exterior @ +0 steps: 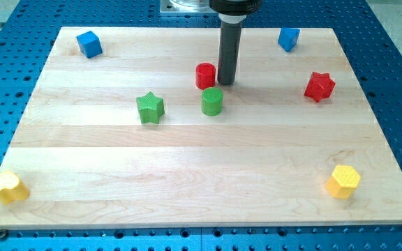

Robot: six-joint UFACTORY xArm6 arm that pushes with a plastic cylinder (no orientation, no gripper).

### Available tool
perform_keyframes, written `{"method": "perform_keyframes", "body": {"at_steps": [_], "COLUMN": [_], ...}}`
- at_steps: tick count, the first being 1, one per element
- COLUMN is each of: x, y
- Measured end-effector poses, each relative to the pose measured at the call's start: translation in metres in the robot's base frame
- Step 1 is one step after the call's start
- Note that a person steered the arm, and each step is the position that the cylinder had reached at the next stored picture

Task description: Push the red circle above to the green star

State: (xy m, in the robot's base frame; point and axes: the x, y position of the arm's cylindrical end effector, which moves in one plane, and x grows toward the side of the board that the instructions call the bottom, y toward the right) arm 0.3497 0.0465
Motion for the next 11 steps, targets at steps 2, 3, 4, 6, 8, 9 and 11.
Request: {"method": "perform_keyframes", "body": {"at_steps": [2,3,4,6,8,9,11], "x": [0.000,0.000,0.000,0.000,-0.005,-0.014,0.003], "y": [-0.044,-0.057,-0.066,-0.081,-0.081,-0.086,-0.086]}}
